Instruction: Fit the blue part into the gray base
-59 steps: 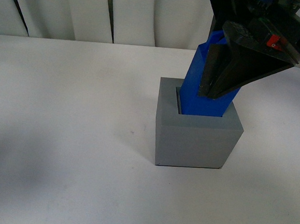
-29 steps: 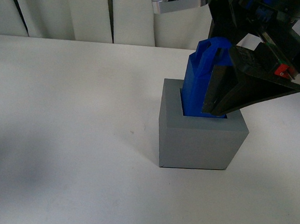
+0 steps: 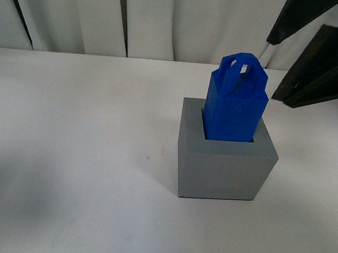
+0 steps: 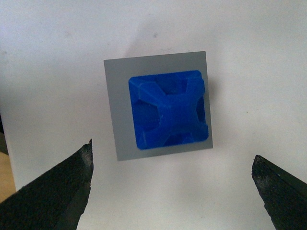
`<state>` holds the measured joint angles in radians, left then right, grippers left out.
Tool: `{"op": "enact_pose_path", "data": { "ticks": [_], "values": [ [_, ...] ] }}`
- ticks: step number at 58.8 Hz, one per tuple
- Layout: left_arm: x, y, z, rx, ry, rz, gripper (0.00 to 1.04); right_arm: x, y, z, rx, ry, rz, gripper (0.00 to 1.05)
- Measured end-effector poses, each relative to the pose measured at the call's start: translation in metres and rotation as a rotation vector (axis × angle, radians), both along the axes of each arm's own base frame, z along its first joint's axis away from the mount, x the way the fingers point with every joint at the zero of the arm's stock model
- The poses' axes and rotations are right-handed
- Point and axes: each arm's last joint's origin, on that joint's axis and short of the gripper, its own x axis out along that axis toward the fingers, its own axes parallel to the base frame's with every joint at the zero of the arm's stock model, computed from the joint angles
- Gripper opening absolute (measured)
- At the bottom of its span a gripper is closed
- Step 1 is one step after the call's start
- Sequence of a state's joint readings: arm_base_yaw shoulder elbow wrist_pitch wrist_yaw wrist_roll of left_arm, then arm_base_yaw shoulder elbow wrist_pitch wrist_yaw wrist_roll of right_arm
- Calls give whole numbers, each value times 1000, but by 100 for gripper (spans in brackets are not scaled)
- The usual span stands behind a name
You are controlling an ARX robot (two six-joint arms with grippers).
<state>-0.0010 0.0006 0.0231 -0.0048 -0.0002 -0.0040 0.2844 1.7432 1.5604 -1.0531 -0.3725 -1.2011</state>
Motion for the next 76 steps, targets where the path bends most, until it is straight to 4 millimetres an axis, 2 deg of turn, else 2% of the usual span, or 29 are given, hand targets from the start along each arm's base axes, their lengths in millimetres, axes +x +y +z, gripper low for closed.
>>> {"op": "enact_pose_path", "data": {
  "ticks": [18,33,40,45,59,63,67,71,76],
  "values": [
    [0,0,0,0,0,0,99,-34,-44,5,202,-169,-121,97],
    [0,0,0,0,0,0,99,-87,-85,-21,413,-297,-305,97],
    [0,0,0,0,0,0,99,-109,-103,-43,534,-426,-494,97],
    [0,0,0,0,0,0,99,-113,-107,-51,587,-436,-565,97],
    [0,0,0,0,0,0,99,-113,-107,-52,624,-403,-612,97],
    [0,0,0,0,0,0,99,-117,-104,-63,652,-635,-898,83],
    [0,0,0,0,0,0,99,-126,-106,-71,743,-739,-1080,73],
    [0,0,0,0,0,0,99,-135,-109,-73,828,-793,-1180,62],
    [0,0,0,0,0,-1,99,-147,-109,-79,899,-781,-1214,44]
  ]
}}
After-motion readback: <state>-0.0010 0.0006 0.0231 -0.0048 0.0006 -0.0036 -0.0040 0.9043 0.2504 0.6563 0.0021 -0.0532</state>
